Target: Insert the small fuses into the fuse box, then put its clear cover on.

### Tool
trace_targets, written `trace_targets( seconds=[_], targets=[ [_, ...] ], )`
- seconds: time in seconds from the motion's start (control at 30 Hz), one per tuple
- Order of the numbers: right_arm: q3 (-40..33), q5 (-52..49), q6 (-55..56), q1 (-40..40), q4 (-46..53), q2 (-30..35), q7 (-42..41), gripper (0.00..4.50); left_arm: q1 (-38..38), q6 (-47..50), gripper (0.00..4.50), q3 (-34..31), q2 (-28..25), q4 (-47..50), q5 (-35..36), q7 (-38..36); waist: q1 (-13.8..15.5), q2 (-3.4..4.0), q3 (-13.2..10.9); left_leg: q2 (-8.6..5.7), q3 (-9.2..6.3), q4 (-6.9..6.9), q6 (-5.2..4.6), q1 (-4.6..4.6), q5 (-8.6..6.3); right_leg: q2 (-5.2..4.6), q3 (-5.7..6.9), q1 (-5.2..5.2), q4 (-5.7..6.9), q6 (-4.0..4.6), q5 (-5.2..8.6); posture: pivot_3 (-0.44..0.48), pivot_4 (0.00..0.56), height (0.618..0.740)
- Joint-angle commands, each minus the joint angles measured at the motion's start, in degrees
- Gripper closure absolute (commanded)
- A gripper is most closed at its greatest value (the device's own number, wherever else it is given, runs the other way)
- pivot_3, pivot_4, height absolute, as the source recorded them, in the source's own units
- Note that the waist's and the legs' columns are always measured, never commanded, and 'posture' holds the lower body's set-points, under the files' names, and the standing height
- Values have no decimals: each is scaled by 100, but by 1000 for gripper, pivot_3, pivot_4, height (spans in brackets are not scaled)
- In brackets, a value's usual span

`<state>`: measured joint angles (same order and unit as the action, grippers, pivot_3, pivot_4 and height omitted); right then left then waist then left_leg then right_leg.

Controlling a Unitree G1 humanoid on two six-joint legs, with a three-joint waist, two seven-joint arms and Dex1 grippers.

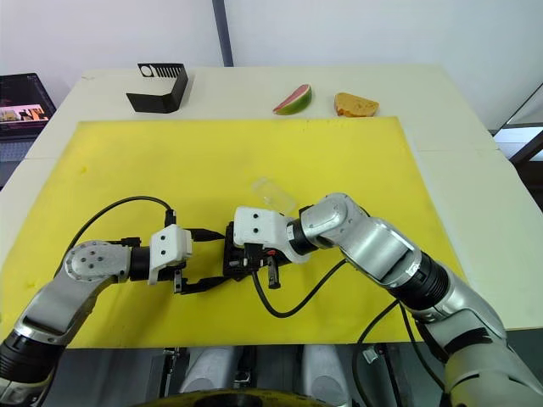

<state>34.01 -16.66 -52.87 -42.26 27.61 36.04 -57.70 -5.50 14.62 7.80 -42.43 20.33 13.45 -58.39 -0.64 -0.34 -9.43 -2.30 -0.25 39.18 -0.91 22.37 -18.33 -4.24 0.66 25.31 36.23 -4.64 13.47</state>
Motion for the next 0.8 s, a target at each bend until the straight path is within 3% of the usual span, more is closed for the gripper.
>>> trace_targets(
  seconds=[0.03,0.53,0.8],
  targets=[
    [76,215,59,-74,-39,41,89,4500,-89,-86,73,17,24,55,-29,31,-1,0,0,0,0,0,0,0,0,0,0,0,0,0,0,0,150,740],
    [469,921,962,145,-295,207,73,4500,-22,7,73,-15,36,123,-14,136,-1,0,3,0,-1,0,1,-11,1,1,0,-9,4,0,0,0,150,740],
    [-42,531,709,117,46,50,8,4500,-47,75,73,-10,55,120,-5,181,2,-1,3,0,-2,1,3,-13,2,2,0,-10,9,0,0,0,150,740]
  ],
)
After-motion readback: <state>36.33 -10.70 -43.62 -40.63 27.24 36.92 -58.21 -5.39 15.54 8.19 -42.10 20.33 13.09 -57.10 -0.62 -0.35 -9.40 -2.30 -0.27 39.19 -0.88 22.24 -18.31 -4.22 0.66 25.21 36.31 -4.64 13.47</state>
